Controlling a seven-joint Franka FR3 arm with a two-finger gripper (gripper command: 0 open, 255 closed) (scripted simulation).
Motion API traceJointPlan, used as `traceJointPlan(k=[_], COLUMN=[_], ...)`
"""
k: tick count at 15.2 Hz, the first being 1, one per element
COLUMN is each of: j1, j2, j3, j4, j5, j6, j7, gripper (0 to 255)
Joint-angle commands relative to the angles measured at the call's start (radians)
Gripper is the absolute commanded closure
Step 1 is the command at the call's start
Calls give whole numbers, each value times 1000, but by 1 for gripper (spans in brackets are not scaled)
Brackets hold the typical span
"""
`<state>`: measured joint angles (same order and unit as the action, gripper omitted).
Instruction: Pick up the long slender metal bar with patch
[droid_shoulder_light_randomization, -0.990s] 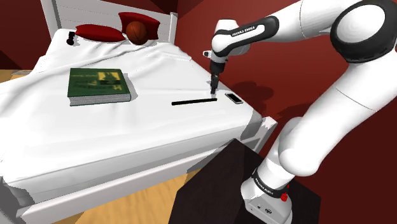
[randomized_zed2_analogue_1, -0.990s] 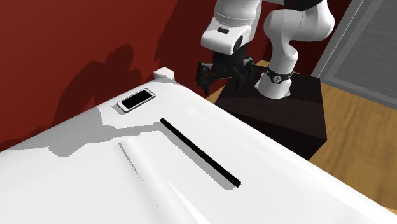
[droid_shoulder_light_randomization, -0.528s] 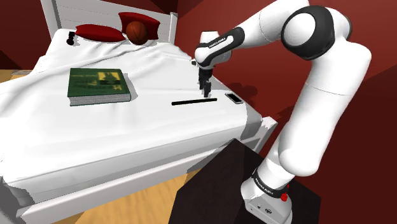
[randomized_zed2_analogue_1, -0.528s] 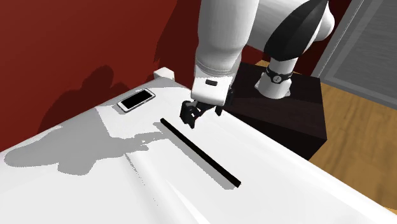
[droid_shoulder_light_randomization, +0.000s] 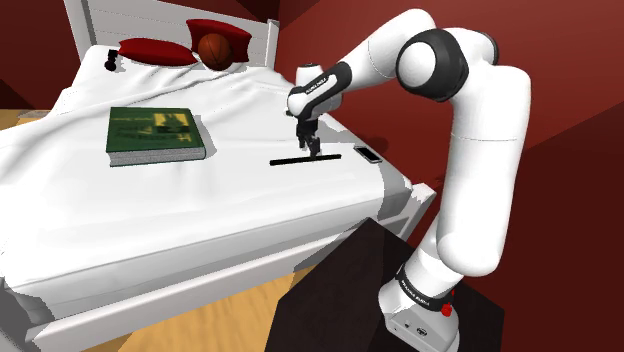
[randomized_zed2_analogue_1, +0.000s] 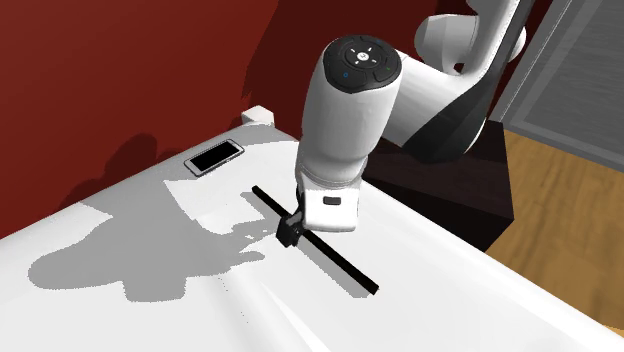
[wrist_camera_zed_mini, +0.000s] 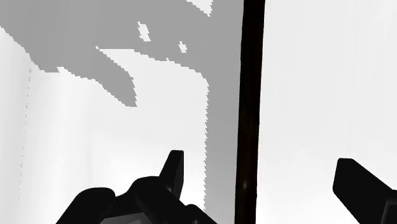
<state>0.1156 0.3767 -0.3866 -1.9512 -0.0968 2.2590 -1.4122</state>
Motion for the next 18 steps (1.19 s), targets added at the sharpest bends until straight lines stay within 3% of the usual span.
traceJointPlan(k=[1,6,7,18], j1=[-4,-10,-10,-7], j2=[18,50,50,32], j3=[3,9,9,5], j4=[-4,-12,-13,-8], j5=[4,14,13,8], j6=[22,61,62,39], j7=[-4,-4,-4,-4], gripper=[0,0,255,255])
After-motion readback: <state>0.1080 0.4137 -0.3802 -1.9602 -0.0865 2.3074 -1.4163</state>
